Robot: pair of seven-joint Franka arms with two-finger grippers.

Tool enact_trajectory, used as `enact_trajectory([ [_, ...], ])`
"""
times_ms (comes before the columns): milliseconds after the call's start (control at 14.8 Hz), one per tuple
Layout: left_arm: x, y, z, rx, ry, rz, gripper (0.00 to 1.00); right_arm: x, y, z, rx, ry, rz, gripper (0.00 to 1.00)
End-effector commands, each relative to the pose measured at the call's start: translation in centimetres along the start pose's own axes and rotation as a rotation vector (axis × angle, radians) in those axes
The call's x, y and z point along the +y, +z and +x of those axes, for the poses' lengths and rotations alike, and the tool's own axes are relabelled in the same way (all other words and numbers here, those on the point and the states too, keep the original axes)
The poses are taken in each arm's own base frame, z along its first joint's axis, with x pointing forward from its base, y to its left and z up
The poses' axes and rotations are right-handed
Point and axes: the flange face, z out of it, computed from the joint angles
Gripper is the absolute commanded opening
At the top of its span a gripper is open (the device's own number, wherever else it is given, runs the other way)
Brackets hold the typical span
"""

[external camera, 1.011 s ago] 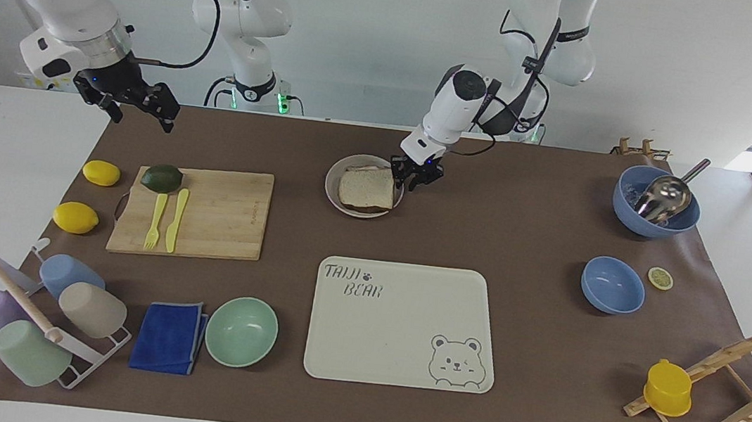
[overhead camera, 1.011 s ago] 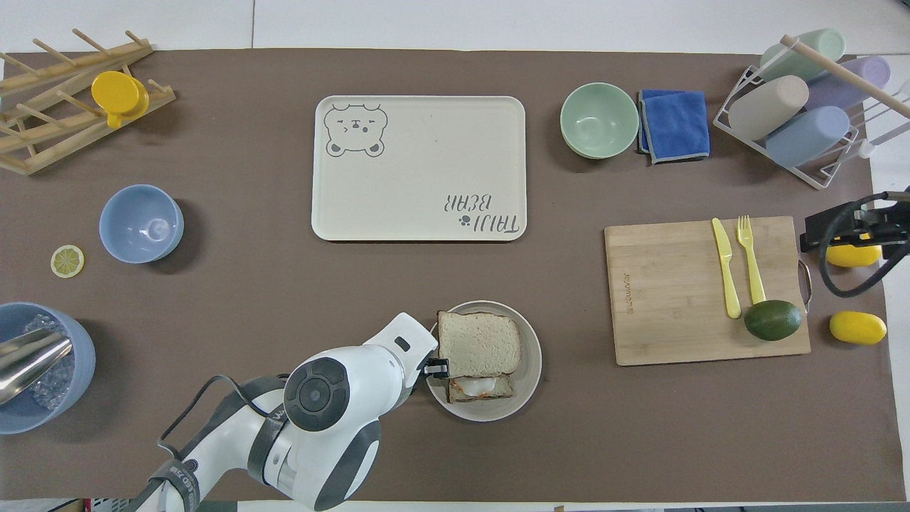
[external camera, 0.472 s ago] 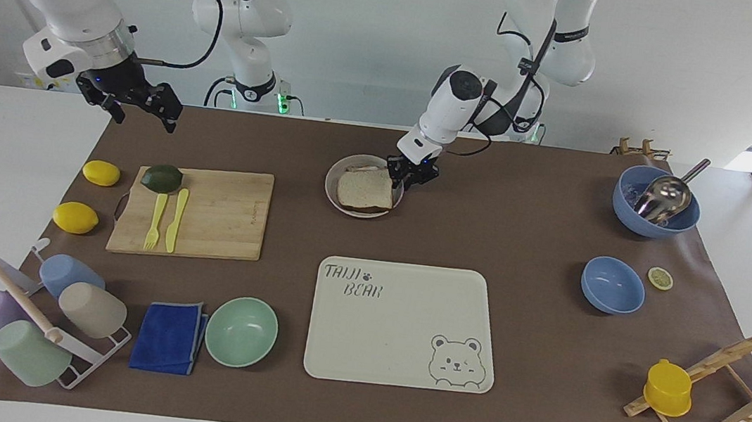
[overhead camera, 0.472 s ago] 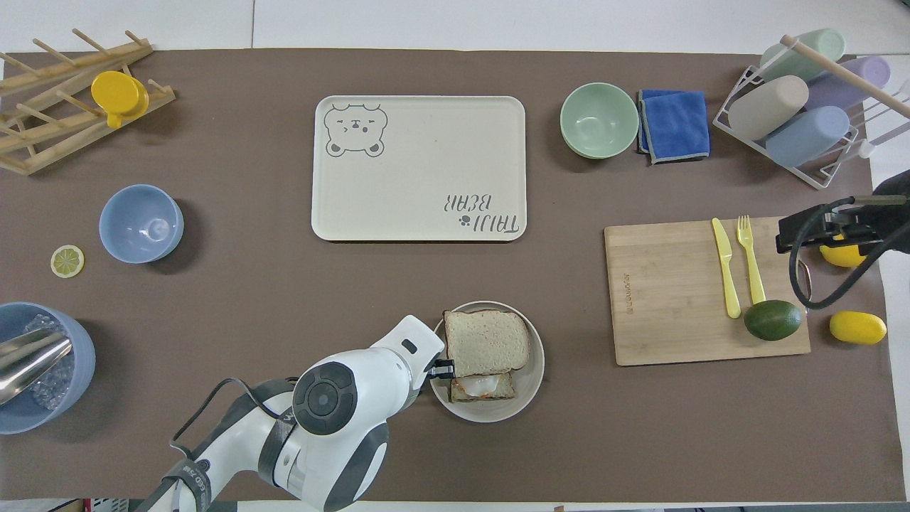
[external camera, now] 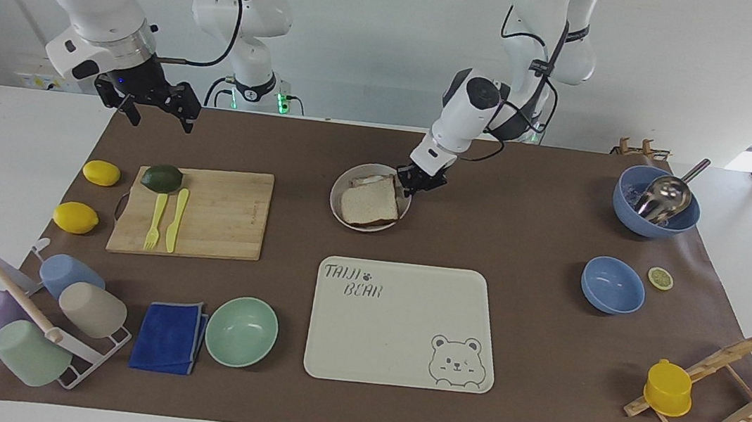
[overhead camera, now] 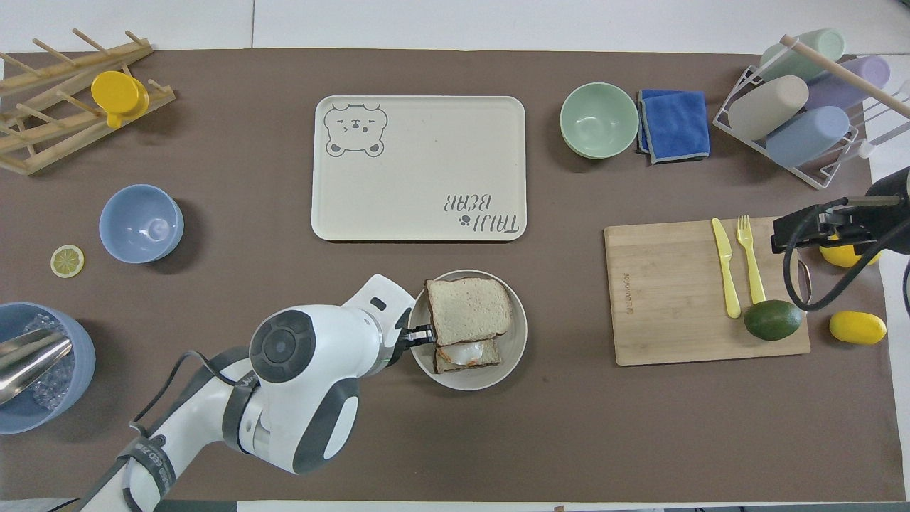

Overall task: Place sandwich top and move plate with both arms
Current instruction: 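Slide the plate with the left gripper onto the cream bear tray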

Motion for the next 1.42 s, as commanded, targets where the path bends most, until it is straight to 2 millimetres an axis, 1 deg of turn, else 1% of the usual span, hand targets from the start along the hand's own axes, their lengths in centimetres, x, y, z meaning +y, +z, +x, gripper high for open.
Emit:
enact_trajectory([
  [0,0.1,-5.6,5.2,-0.022,0.008,-0.042,0.00,0.2,-0.3,-0.3,0.014,-0.013,0.033,1.00],
  [135,-0.6,-7.7,9.2,0.005,-0.019,-0.066,0.00,0.1,-0.3,-0.4,0.012,-0.016,0.033,1.00],
  [202,-1.2,-8.4,11.1,0.023,-0.045,-0.078,0.00,0.2,-0.3,-0.3,0.014,-0.016,0.032,1.00],
  [270,-2.1,-8.4,13.5,0.031,-0.078,-0.085,0.00,0.2,-0.3,-0.3,0.015,-0.016,0.033,1.00],
  [404,-2.4,-7.9,17.2,0.048,-0.106,-0.098,0.00,0.1,-0.3,-0.3,0.015,-0.010,0.031,1.00],
  [472,-3.8,-7.6,19.3,0.054,-0.130,-0.098,0.00,0.2,-0.3,-0.3,0.015,-0.008,0.032,1.00],
  [539,-4.5,-7.1,20.6,0.060,-0.134,-0.099,0.00,0.2,-0.3,-0.3,0.015,-0.008,0.032,1.00],
  [674,-4.4,-5.8,23.1,0.069,-0.137,-0.105,0.00,0.2,-0.3,-0.3,0.015,-0.008,0.032,1.00],
  [742,-4.1,-4.8,23.8,0.070,-0.134,-0.102,0.00,0.2,-0.3,-0.3,0.015,-0.008,0.032,1.00],
  [809,-4.0,-4.3,23.8,0.077,-0.130,-0.100,0.00,0.2,-0.3,-0.3,0.015,-0.008,0.032,1.00],
  [1079,-4.3,-2.9,23.9,0.092,-0.098,-0.094,0.00,0.2,-0.3,-0.3,0.015,-0.007,0.033,1.00],
  [1213,-5.2,-1.1,23.6,0.107,-0.094,-0.084,0.00,0.2,-0.3,-0.3,0.015,-0.008,0.033,1.00],
  [1348,-5.3,-0.9,23.5,0.101,-0.074,-0.079,0.00,0.1,-0.3,-0.3,0.015,-0.011,0.034,1.00],
])
